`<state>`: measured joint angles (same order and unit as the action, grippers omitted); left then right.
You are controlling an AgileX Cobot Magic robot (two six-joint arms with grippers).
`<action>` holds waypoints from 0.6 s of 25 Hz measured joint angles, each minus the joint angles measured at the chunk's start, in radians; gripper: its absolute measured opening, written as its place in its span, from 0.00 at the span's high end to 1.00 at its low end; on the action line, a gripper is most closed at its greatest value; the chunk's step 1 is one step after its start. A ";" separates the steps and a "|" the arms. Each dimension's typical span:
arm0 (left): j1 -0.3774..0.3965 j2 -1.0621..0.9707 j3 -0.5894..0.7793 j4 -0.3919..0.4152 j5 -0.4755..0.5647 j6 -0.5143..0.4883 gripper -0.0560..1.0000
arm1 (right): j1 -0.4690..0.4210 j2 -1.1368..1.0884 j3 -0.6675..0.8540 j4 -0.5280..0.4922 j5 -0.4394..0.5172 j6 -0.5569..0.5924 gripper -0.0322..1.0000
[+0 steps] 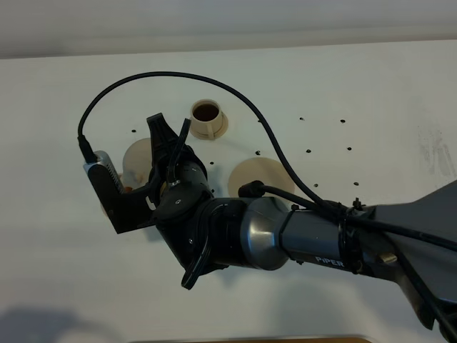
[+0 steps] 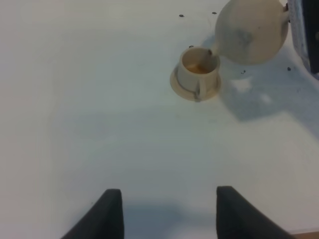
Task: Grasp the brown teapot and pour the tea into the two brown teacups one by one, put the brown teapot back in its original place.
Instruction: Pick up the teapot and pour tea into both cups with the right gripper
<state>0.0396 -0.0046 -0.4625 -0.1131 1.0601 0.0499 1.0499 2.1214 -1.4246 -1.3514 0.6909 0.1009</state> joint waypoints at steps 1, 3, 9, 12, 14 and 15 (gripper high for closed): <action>0.000 0.000 0.000 0.000 0.000 0.000 0.48 | 0.000 0.000 0.000 0.000 0.000 0.000 0.89; 0.000 0.000 0.000 0.000 0.000 0.000 0.48 | 0.000 0.000 0.000 0.000 0.001 -0.004 0.89; 0.000 0.000 0.000 0.000 0.000 -0.002 0.48 | 0.000 0.000 0.000 0.000 0.006 -0.018 0.89; 0.000 0.000 0.000 0.000 0.000 -0.002 0.48 | 0.000 0.000 0.000 0.000 0.008 -0.021 0.89; 0.000 0.000 0.000 0.000 0.000 -0.002 0.48 | 0.000 0.000 0.000 0.000 0.014 -0.022 0.89; 0.000 0.000 0.000 0.000 0.000 -0.002 0.48 | 0.000 0.000 0.000 0.000 0.018 -0.023 0.89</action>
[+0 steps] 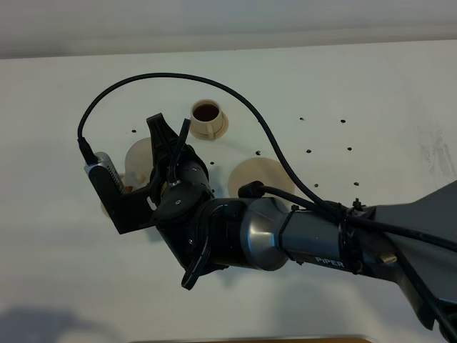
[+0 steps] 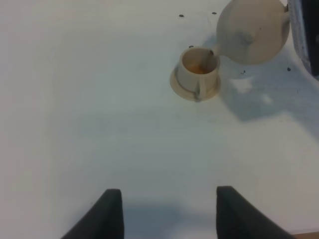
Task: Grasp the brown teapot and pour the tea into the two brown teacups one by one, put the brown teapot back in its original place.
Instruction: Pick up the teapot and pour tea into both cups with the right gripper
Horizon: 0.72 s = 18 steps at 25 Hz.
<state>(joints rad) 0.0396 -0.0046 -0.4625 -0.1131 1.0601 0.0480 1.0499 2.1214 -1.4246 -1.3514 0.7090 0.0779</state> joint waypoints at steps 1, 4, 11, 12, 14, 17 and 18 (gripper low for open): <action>0.000 0.000 0.000 0.000 0.000 0.000 0.48 | 0.000 0.000 0.000 0.000 0.004 -0.002 0.89; 0.000 0.000 0.000 0.000 0.000 0.000 0.48 | 0.000 0.000 0.000 0.000 0.012 -0.009 0.89; 0.000 0.000 0.000 0.000 0.000 0.000 0.48 | 0.008 0.000 0.000 -0.010 0.024 -0.015 0.89; 0.000 0.000 0.000 0.000 0.000 0.000 0.48 | 0.009 0.000 0.000 -0.012 0.024 -0.014 0.89; 0.000 0.000 0.000 0.000 0.000 0.000 0.48 | 0.010 0.000 0.000 -0.015 0.025 -0.014 0.89; 0.000 0.000 0.000 0.000 0.000 0.000 0.48 | 0.010 0.000 0.000 -0.018 0.026 -0.014 0.89; 0.000 0.000 0.000 0.000 0.000 0.000 0.48 | 0.010 0.000 0.000 -0.018 0.026 -0.014 0.89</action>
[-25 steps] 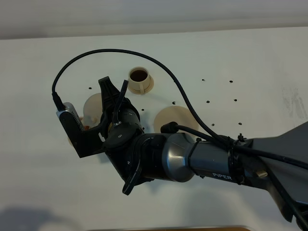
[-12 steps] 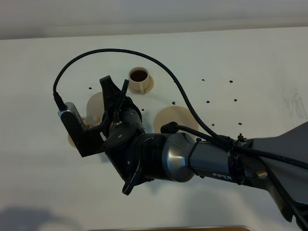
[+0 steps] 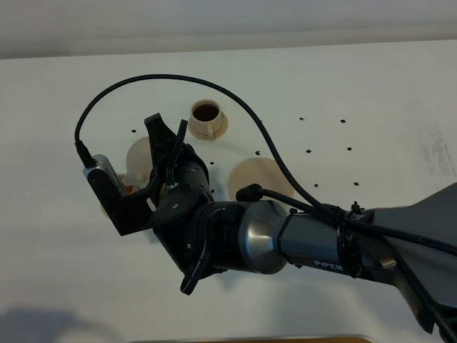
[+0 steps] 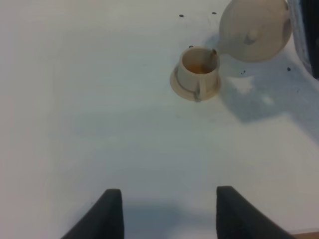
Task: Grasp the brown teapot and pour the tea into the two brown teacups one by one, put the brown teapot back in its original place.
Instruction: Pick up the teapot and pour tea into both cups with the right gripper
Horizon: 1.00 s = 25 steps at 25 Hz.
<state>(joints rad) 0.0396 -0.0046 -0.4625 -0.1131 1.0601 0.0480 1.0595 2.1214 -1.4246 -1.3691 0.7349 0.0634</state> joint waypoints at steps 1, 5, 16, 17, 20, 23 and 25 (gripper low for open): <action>0.000 0.000 0.000 0.000 0.000 0.001 0.48 | 0.000 0.000 0.000 -0.001 0.000 0.000 0.89; 0.000 0.000 0.000 0.000 0.000 0.001 0.48 | 0.000 0.000 0.000 -0.007 0.000 -0.002 0.89; 0.000 0.000 0.000 0.000 0.000 0.001 0.48 | 0.004 0.000 0.000 -0.041 -0.013 -0.005 0.89; 0.000 0.000 0.000 0.000 0.000 0.001 0.48 | 0.007 0.000 0.000 -0.043 -0.014 -0.005 0.89; 0.000 0.000 0.000 0.000 0.000 0.001 0.48 | 0.010 0.000 0.000 -0.051 -0.020 -0.005 0.89; 0.000 0.000 0.000 0.000 0.000 0.000 0.48 | 0.010 0.000 0.000 -0.053 -0.020 -0.005 0.89; 0.000 0.000 0.000 0.000 0.000 0.001 0.48 | 0.010 0.000 0.000 -0.053 -0.020 -0.004 0.89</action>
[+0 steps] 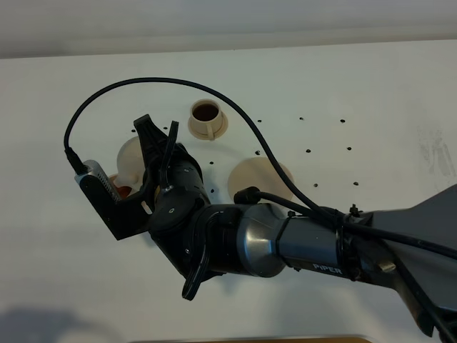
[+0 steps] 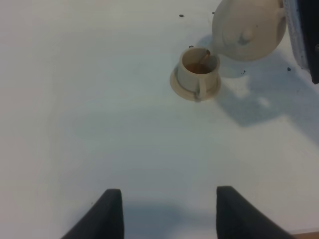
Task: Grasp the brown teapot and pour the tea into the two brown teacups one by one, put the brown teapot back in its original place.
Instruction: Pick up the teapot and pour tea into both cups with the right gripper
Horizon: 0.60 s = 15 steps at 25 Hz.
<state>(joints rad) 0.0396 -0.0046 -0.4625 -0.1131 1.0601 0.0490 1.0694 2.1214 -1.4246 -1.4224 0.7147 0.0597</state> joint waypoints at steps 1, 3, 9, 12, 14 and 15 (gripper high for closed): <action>0.000 0.000 0.000 0.000 0.000 0.000 0.48 | 0.000 0.000 0.000 0.000 0.000 0.000 0.89; 0.000 0.000 0.000 0.000 0.000 -0.001 0.48 | 0.000 0.000 0.000 0.000 -0.002 0.000 0.89; 0.000 0.000 0.000 0.000 0.000 -0.001 0.48 | 0.000 0.000 0.000 -0.021 -0.008 0.000 0.89; 0.000 0.000 0.000 0.000 0.000 -0.001 0.48 | 0.000 0.000 0.000 -0.033 -0.008 0.000 0.89; 0.000 0.000 0.000 0.000 0.000 -0.001 0.48 | 0.000 0.000 0.000 -0.037 -0.008 0.000 0.89; 0.000 0.000 0.000 0.000 0.000 -0.001 0.48 | 0.000 0.000 0.000 -0.039 -0.010 -0.001 0.89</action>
<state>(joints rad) 0.0396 -0.0046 -0.4625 -0.1131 1.0601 0.0479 1.0694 2.1214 -1.4246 -1.4616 0.7052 0.0585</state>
